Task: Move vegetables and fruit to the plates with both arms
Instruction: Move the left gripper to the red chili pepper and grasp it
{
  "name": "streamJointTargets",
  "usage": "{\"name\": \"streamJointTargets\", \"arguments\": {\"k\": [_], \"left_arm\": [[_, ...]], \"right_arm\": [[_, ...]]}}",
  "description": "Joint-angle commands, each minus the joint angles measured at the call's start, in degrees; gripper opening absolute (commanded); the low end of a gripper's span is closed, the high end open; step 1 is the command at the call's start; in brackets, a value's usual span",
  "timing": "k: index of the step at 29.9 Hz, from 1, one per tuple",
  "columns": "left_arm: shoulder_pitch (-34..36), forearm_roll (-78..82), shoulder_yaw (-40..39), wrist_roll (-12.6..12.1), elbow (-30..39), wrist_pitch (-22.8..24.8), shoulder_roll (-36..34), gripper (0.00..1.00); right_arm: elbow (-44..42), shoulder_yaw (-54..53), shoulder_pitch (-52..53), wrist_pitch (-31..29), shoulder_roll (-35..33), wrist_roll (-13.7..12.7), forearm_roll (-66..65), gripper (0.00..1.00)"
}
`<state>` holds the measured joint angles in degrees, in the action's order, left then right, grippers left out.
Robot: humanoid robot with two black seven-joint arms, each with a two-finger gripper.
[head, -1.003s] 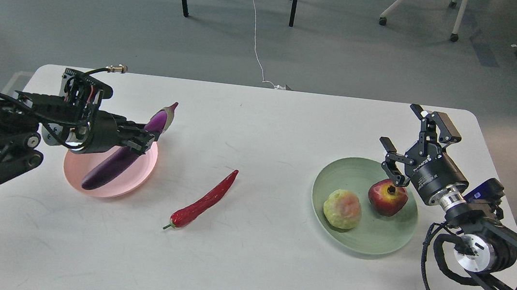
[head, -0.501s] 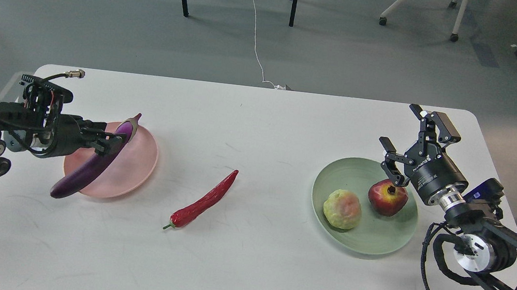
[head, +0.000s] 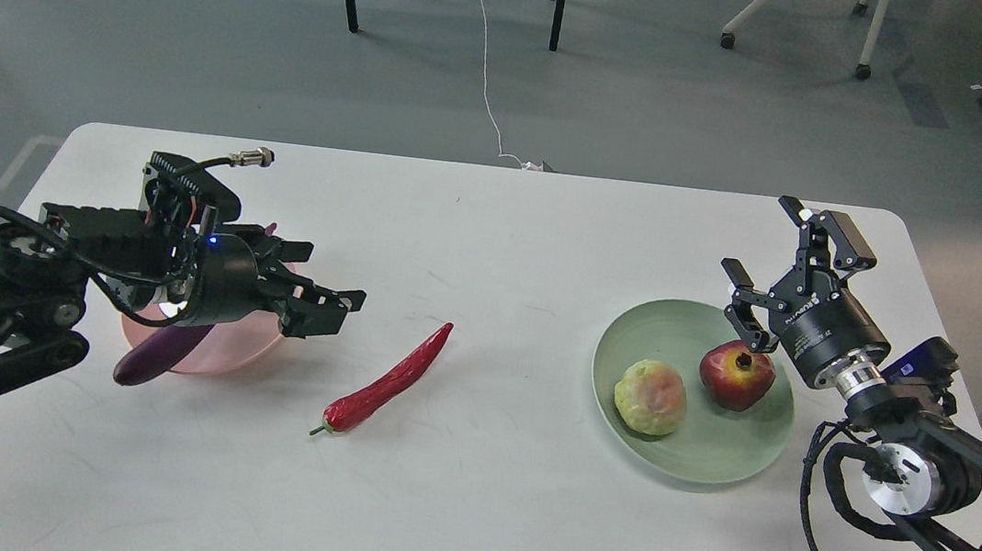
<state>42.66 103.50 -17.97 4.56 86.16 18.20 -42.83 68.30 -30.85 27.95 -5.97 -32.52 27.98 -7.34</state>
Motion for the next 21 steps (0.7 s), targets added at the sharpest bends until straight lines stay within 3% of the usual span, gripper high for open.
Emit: {"name": "streamJointTargets", "arguments": {"k": [1, 8, 15, 21], "left_arm": [[-0.3, 1.8, 3.2, -0.5, -1.3, 0.2, 4.0, 0.91], [-2.1, 4.3, 5.1, -0.8, -3.8, -0.1, 6.3, 0.84], [-4.0, 4.7, 5.2, -0.8, -4.0, 0.0, 7.0, 0.70], [-4.9, 5.5, 5.3, -0.7, -4.2, 0.2, 6.8, 0.33]], "right_arm": [[0.0, 0.0, 0.0, 0.0, -0.1, 0.0, 0.0, 0.96], [-0.1, 0.0, -0.1, 0.0, -0.3, 0.0, 0.0, 0.96], [-0.2, 0.0, -0.1, 0.0, -0.3, 0.0, 0.0, 0.96], [-0.2, 0.0, -0.1, 0.0, -0.3, 0.0, 0.0, 0.96]]}}
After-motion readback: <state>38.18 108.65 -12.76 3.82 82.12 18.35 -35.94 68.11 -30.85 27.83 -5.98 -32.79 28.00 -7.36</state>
